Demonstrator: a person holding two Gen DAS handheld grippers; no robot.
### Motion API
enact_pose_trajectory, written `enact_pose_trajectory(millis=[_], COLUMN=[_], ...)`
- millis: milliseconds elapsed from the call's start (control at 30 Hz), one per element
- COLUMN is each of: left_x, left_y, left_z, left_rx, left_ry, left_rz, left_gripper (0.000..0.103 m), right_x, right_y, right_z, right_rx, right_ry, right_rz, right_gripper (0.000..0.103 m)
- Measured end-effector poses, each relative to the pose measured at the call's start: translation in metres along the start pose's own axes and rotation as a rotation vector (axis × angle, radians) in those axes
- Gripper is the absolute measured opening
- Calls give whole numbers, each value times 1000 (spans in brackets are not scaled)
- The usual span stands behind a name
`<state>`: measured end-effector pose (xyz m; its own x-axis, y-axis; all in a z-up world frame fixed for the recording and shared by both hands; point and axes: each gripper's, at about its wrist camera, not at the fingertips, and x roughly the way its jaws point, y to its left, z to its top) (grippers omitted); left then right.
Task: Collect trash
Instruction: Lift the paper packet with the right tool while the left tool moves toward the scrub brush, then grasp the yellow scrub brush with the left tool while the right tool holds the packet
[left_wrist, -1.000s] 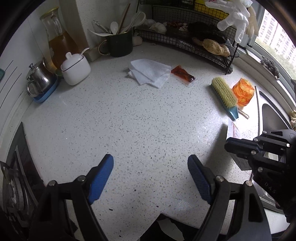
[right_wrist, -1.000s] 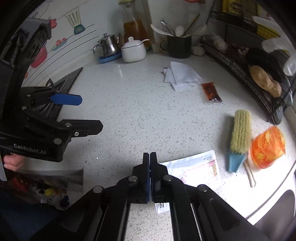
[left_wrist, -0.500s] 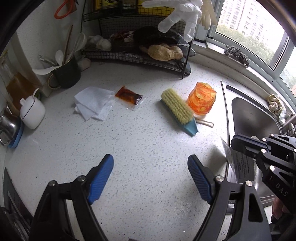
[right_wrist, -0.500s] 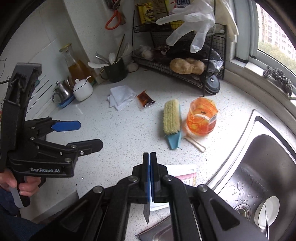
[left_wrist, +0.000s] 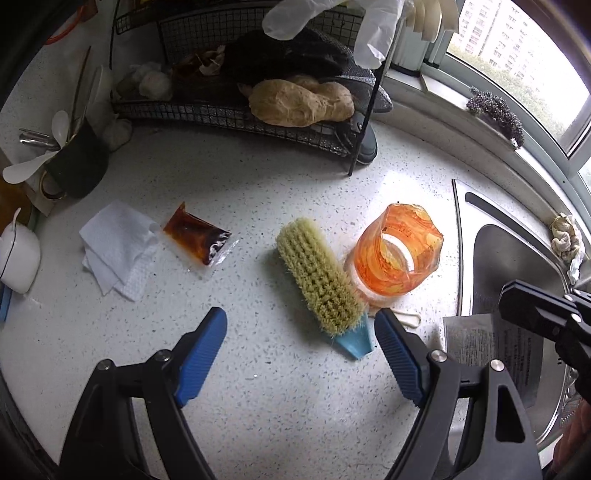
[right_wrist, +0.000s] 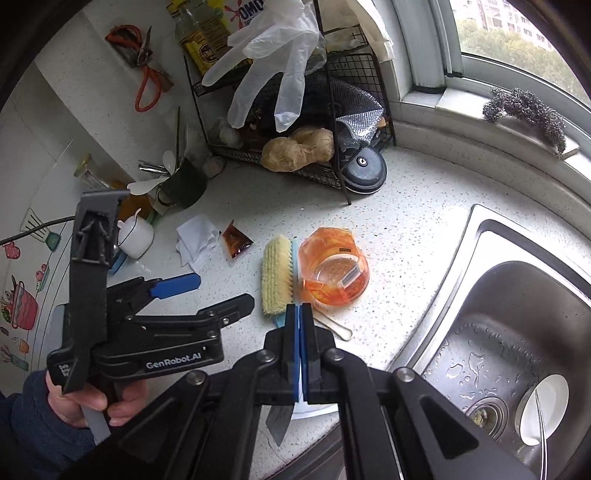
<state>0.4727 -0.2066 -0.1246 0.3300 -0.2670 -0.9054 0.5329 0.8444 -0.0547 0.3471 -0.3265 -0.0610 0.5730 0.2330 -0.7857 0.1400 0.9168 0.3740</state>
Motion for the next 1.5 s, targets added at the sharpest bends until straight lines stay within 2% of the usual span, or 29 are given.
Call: enact_pose_trajectory(millis=[333, 467, 633, 733, 900, 1200, 1400, 1500], left_x=[43, 51, 51, 48, 34, -21, -52, -63], left_y=[-7, -7, -12, -16, -15, 17, 32, 34], left_z=[8, 8, 11, 9, -8, -60, -79, -91], left_rx=[-29, -30, 4, 12, 21, -26, -59, -72], left_ry=[70, 75, 63, 54, 30, -17, -53, -67], left_rz=[1, -9, -43, -42, -32, -12, 6, 13], left_gripper=[81, 79, 45, 37, 35, 33, 32, 28], right_x=[19, 22, 27, 29, 27, 35, 38, 33], right_y=[-2, 0, 0, 0, 7, 38, 60, 74], right_z=[21, 23, 24, 23, 19, -3, -23, -33], right_rx=[-20, -34, -25, -19, -35, -140, -212, -248], right_ry=[73, 86, 101, 109, 106, 111, 107, 90], right_rz=[-4, -17, -10, 2, -11, -69, -96, -103], right_gripper=[0, 0, 0, 0, 0, 0, 0, 0])
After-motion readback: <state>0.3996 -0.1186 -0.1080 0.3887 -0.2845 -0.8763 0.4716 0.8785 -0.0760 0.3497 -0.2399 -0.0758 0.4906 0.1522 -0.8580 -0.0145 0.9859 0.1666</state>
